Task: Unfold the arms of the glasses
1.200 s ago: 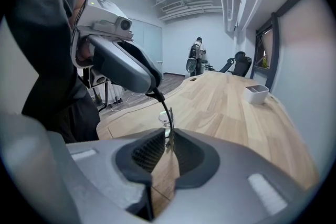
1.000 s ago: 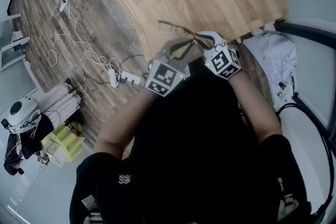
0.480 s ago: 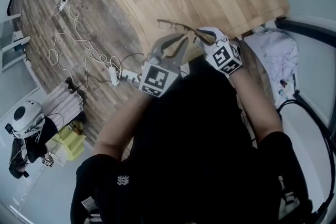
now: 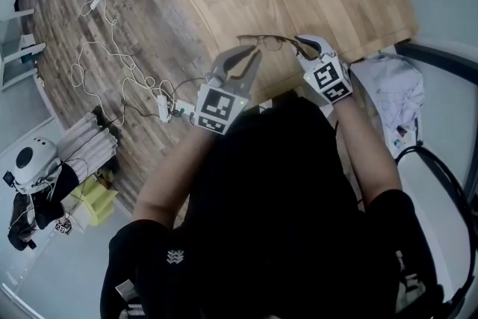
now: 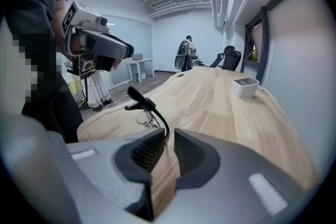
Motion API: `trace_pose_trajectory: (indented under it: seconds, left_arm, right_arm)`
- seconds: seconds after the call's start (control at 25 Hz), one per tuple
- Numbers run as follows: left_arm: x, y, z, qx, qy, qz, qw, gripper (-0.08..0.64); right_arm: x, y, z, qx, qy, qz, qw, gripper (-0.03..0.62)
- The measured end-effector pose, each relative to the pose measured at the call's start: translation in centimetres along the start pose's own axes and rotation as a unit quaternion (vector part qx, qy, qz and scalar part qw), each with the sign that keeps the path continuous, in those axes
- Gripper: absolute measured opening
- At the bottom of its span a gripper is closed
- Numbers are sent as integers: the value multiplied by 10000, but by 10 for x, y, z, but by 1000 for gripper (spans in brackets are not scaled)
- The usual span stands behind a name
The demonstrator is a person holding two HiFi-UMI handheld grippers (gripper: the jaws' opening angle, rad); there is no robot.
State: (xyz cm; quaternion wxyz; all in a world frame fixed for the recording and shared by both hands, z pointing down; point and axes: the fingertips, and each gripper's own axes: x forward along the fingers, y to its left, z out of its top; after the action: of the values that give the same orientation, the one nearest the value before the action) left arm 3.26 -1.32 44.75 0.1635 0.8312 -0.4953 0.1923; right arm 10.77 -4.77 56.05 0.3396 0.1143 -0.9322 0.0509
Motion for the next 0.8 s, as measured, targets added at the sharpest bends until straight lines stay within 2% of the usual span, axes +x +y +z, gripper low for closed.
trace_pose_trajectory:
  seconds: [0.24, 0.4, 0.64, 0.8]
  left_arm:
    - [-12, 21, -10, -145, 96, 159, 9997, 40]
    - [-2, 46, -26, -253, 221, 187, 9993, 40]
    - [-9, 41, -22, -253, 181, 57, 9995, 41]
    - [11, 47, -26, -199, 216, -185, 9994, 40]
  right_arm:
    - [21, -37, 12, -16, 109, -219, 9997, 46]
    - [51, -60, 14, 23, 174, -274, 9995, 46]
    - [28, -25, 2, 300, 384, -247, 9985, 46]
    - [23, -15, 2, 489, 232, -416, 9977, 46]
